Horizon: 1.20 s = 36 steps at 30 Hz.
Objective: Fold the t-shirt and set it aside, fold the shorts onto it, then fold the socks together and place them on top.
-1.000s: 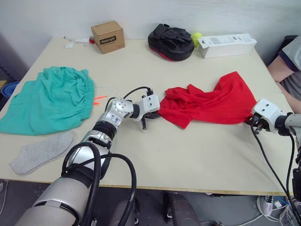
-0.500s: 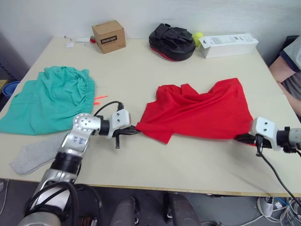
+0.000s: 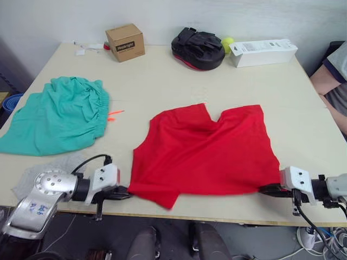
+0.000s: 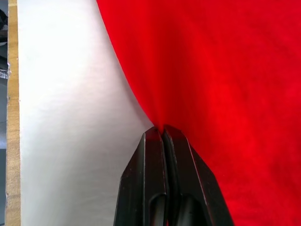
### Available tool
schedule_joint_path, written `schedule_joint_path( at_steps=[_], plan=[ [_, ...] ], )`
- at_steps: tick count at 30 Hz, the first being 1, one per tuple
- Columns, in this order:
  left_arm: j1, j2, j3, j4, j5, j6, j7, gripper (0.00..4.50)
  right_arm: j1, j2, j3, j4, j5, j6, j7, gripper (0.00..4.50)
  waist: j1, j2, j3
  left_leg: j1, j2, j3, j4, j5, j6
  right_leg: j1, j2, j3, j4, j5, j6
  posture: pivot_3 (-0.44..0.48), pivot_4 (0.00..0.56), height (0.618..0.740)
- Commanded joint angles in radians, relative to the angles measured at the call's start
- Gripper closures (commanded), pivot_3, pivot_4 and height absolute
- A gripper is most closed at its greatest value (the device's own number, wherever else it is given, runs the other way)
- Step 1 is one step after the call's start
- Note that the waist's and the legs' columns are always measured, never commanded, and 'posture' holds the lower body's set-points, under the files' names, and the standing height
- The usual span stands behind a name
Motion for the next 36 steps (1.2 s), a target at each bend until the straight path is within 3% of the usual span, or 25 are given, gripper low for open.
schedule_joint_path(
  at_steps=[1,15,19,23,30,34,36],
  plan=[
    [0.032,0.016,0.054,-0.061,-0.057,-0.011,-0.007,4.50,0.021,-0.036,-0.045,-0.002,0.009,-0.017,0.015,4.46,0.002,0.000,0.000,0.000,0.000,0.000,0.000,0.000,0.000,0.000,0.000,0.000,0.000,0.000,0.000,0.000,0.150,0.740],
    [-0.042,-0.014,0.014,0.067,-0.021,-0.097,0.048,4.50,-0.063,0.038,-0.036,0.072,0.017,-0.101,-0.037,4.46,-0.005,0.001,0.000,0.000,0.000,0.000,0.000,0.000,0.000,0.000,0.000,-0.001,0.000,0.000,-0.001,0.000,0.150,0.740],
    [-0.068,-0.042,0.001,0.110,-0.003,-0.135,0.084,4.50,-0.102,0.059,-0.026,0.093,0.014,-0.110,-0.050,3.59,-0.004,0.002,0.000,0.000,0.000,0.000,0.000,0.001,-0.002,-0.001,0.000,-0.001,0.001,0.000,-0.001,0.000,0.150,0.740],
    [-0.065,-0.065,-0.016,0.111,0.005,-0.149,0.108,4.50,-0.108,0.055,-0.010,0.084,0.002,-0.123,-0.047,2.24,-0.003,0.002,0.000,-0.001,0.000,0.000,-0.001,0.002,-0.003,-0.001,0.000,-0.001,0.000,0.000,-0.001,0.000,0.150,0.740],
    [-0.009,-0.057,0.014,0.072,-0.028,-0.124,0.125,4.50,-0.050,0.028,-0.063,0.037,0.024,-0.107,-0.050,2.24,-0.003,0.002,0.000,0.000,0.000,0.000,-0.001,0.002,-0.003,-0.001,0.000,-0.001,0.000,0.000,-0.001,0.000,0.150,0.740],
    [0.029,-0.037,0.071,0.062,-0.064,-0.109,0.113,3.55,0.005,0.015,-0.119,0.019,0.052,-0.128,-0.038,2.21,-0.003,0.002,0.000,0.000,0.000,0.000,-0.001,0.002,-0.003,0.000,0.000,-0.001,0.000,0.000,-0.001,0.000,0.150,0.740],
    [0.065,-0.024,0.119,0.081,-0.049,-0.198,0.091,2.91,0.039,0.016,-0.155,0.011,0.073,-0.140,-0.028,2.21,-0.003,0.002,0.000,0.000,0.000,-0.001,-0.001,0.000,-0.001,0.000,0.000,-0.001,0.000,0.000,-0.001,0.000,0.150,0.740]
  ],
)
